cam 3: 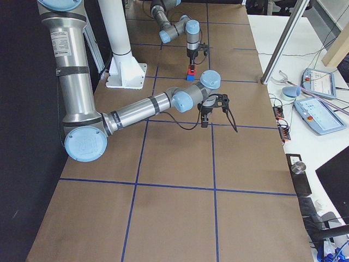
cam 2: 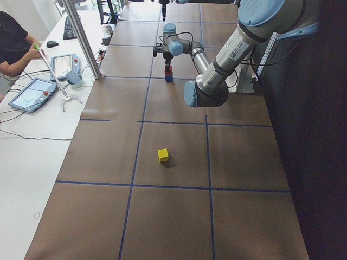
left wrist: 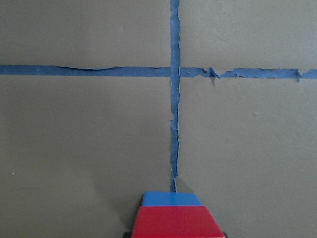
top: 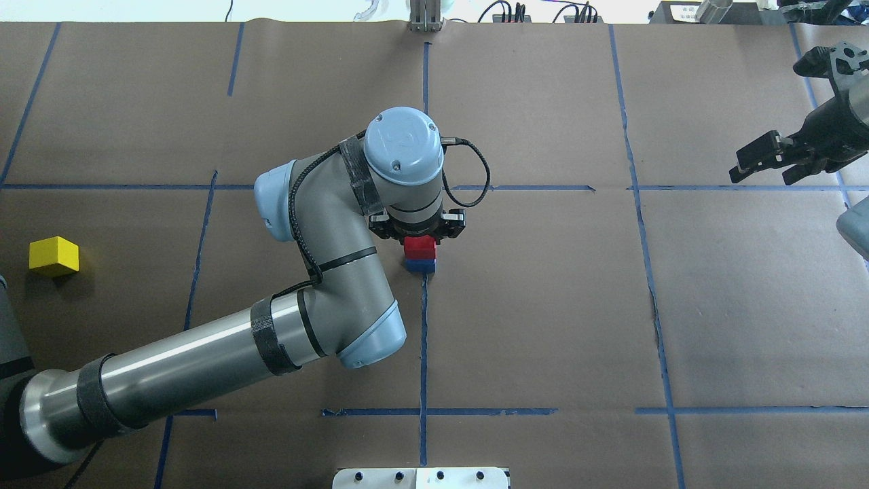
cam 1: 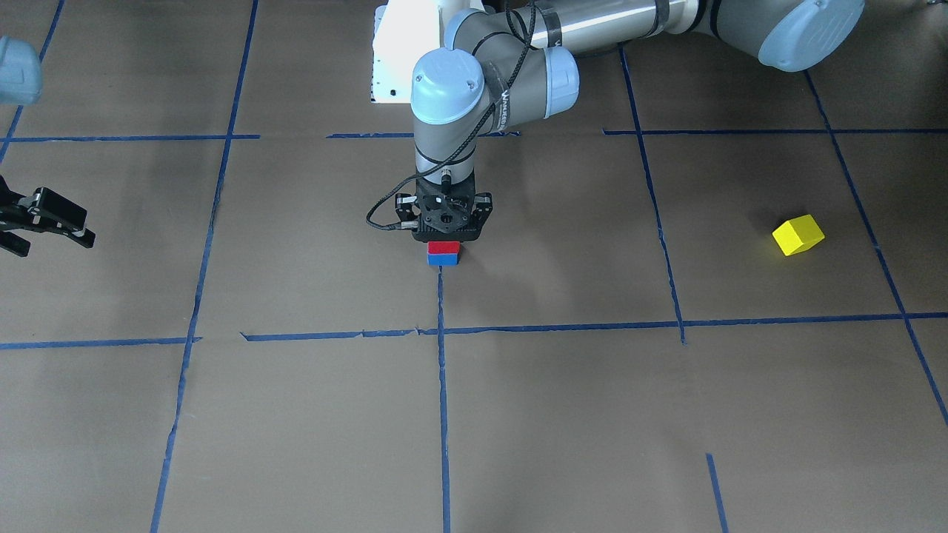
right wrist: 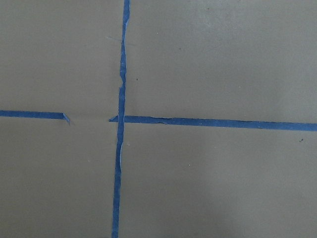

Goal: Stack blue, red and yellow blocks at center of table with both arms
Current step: 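Lower the red cube onto the blue cube and open the left gripper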

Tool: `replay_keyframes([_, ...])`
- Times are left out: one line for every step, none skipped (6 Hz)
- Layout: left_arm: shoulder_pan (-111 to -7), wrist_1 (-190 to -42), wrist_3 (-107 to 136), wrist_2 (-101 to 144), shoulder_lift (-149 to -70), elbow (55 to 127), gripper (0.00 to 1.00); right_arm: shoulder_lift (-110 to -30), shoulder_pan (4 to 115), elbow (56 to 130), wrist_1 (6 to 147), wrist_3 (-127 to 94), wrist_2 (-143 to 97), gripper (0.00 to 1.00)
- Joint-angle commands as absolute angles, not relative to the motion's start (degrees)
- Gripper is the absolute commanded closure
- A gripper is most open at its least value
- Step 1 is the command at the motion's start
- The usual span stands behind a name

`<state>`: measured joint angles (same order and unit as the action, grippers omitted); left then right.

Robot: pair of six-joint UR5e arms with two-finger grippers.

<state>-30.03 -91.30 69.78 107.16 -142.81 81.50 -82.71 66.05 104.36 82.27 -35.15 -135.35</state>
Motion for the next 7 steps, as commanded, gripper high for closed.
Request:
replay_keyframes([-29.54,-91.32,69.79,106.62,-142.82,81.47,0.95,-82.71,66.01,104.33,82.27,-35.16,-135.35,0.00])
replay_keyframes([-29.10,-91.32,69.79,106.26,-142.74,81.47,0.93,-82.71,66.01,104.15,82.27,-35.24,-135.35,0.00])
replay_keyframes([-29.09,-91.32,69.79,106.26,-142.65,81.47,0.85,-82.71,66.01,104.15,82.27,-35.24,-135.35,0.00])
replay_keyframes([-29.09,-91.32,69.79,106.26,-142.56,81.47,0.42,-82.71,66.01,104.24,82.27,-35.24,-135.35,0.00])
replay_keyframes([-29.09,-91.32,69.79,106.09,-142.56,81.56,0.16,-82.71,66.01,104.24,82.27,-35.24,-135.35,0.00])
replay_keyframes([-29.00,-91.32,69.79,104.60,-142.56,81.65,0.00,-82.71,66.01,104.24,82.27,-35.24,-135.35,0.00])
replay_keyframes([-29.00,-91.32,69.96,104.42,-142.82,83.13,0.00,-82.71,66.01,104.33,82.27,-35.24,-135.35,0.00])
